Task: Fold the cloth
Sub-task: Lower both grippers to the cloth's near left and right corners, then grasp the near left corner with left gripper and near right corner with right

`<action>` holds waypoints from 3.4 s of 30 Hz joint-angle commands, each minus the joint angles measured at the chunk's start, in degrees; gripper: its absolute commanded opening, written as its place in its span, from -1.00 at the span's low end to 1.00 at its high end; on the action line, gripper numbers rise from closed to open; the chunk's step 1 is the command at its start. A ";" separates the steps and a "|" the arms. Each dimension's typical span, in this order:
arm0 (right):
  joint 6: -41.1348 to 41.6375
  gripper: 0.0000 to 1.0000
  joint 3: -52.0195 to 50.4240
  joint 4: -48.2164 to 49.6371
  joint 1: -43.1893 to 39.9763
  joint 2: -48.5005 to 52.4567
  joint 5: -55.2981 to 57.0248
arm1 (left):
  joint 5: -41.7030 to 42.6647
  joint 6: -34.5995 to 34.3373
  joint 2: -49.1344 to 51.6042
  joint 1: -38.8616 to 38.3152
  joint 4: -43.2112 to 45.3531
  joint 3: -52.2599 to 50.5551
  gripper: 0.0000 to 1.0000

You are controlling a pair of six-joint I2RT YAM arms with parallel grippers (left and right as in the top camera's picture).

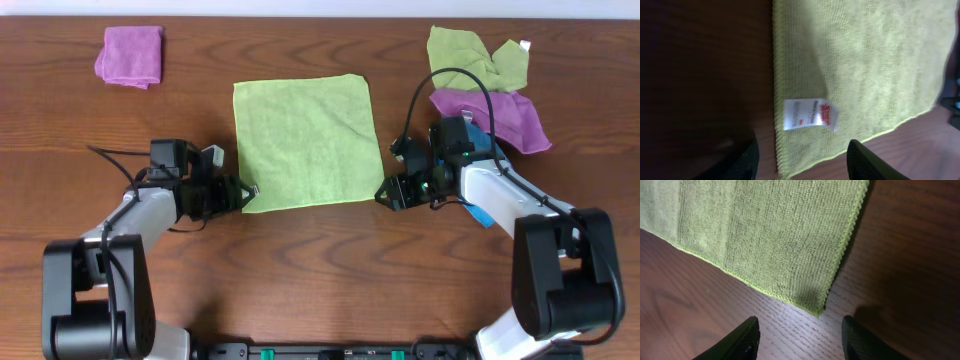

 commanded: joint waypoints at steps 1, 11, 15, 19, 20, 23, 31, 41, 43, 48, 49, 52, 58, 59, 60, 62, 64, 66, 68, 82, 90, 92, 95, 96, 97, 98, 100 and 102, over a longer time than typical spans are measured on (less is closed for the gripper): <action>0.44 0.09 -0.39 -0.24 0.11 1.49 0.48 | 3.28 -0.79 2.73 0.07 -0.20 -0.09 0.17; 1.92 0.04 -0.39 0.26 0.13 6.91 0.48 | 3.93 0.48 3.93 0.09 -5.77 -0.09 0.12; 3.02 -0.06 -0.39 1.11 0.33 7.08 0.44 | 3.45 0.46 3.93 0.07 -7.32 -0.11 0.08; 3.41 -0.53 -0.39 1.46 1.11 7.08 0.48 | 3.48 0.42 3.93 0.09 -7.54 -0.11 -0.40; 3.43 -0.73 -0.39 1.55 1.40 7.08 0.48 | 3.48 0.39 3.93 0.09 -7.50 -0.11 -0.69; 4.98 -0.97 -0.39 2.32 1.75 7.08 0.48 | 2.80 0.33 3.93 0.09 -7.34 -0.09 -0.88; 5.97 -0.97 1.53 0.26 1.75 6.62 -0.15 | 2.36 -1.55 3.91 0.09 -5.16 -0.04 -0.89; 5.99 -0.97 5.09 -3.28 1.75 1.20 0.07 | 9.75 -1.79 1.90 0.09 -4.57 2.60 -0.89; 5.99 -0.97 5.38 -3.26 1.75 -0.68 0.07 | 9.81 -2.60 0.31 0.09 -4.57 3.26 -0.89; 6.64 -0.97 5.77 -2.95 1.77 -5.01 0.07 | 9.55 -2.82 -4.68 0.09 -3.93 4.31 -0.89; 7.04 -0.97 5.81 -2.69 1.79 -5.73 0.07 | 9.51 -2.80 -5.66 0.09 -3.34 4.44 -0.89; 8.22 -0.97 5.86 -0.79 2.14 -6.78 0.07 | 7.02 -4.22 -7.69 0.07 -0.52 4.61 -0.89; 8.98 -0.97 5.90 1.81 3.76 -6.75 0.09 | 6.16 -7.56 -7.78 0.02 4.50 4.61 -0.89; 8.96 -0.88 5.90 1.31 3.89 -6.75 0.20 | 6.16 -7.54 -7.78 0.02 4.48 4.61 -0.89; 8.94 -0.51 5.90 0.13 3.89 -6.75 0.31 | 6.25 -7.54 -7.78 0.02 4.48 4.61 -0.89; 8.96 -0.09 5.90 -3.02 4.00 -6.73 -0.81 | 6.58 -7.76 -7.78 0.02 4.52 4.61 -0.89; 8.92 0.07 5.90 -6.84 4.44 -6.51 -4.55 | 6.56 -7.74 -7.78 0.02 4.50 4.61 -0.89; 8.46 0.21 5.84 -9.35 5.11 -6.43 -6.71 | 6.56 -7.74 -7.78 0.02 4.50 4.61 -0.88; 9.18 0.30 5.64 -9.03 6.19 -6.43 -7.26 | 6.54 -7.72 -7.78 0.02 4.66 4.61 -0.89; 27.02 0.23 -2.73 3.32 7.52 -6.10 -21.07 | 6.51 -7.48 -7.78 0.04 4.90 4.61 -0.89; 26.80 0.25 -9.66 5.18 1.22 -6.10 -25.83 | 6.54 -7.06 -7.78 0.04 4.90 4.61 -0.89; 27.08 0.29 -10.05 5.95 1.92 -6.10 -25.00 | 6.54 -7.08 -7.78 0.04 4.90 4.61 -0.89; 30.34 0.34 -10.91 9.46 2.56 -6.10 -23.28 | 6.54 -7.08 -7.78 0.04 4.87 4.61 -0.89; 31.36 0.34 -11.21 10.45 2.67 -6.10 -22.18 | 6.54 -7.08 -7.78 0.04 4.87 4.61 -0.89; 32.04 0.34 -11.43 10.91 2.67 -6.10 -20.94 | 6.54 -7.08 -7.78 0.04 4.87 4.61 -0.89; 32.68 0.35 -11.65 11.13 2.67 -6.10 -19.65 | 6.56 -7.08 -7.78 0.04 4.85 4.61 -0.89; 33.75 0.36 -11.85 11.21 2.64 -6.10 -17.97 | 6.56 -7.08 -7.78 0.04 4.85 4.61 -0.89; 34.99 0.40 -11.85 11.34 2.75 -6.10 -17.97 | 6.54 -7.08 -7.78 0.04 4.87 4.61 -0.89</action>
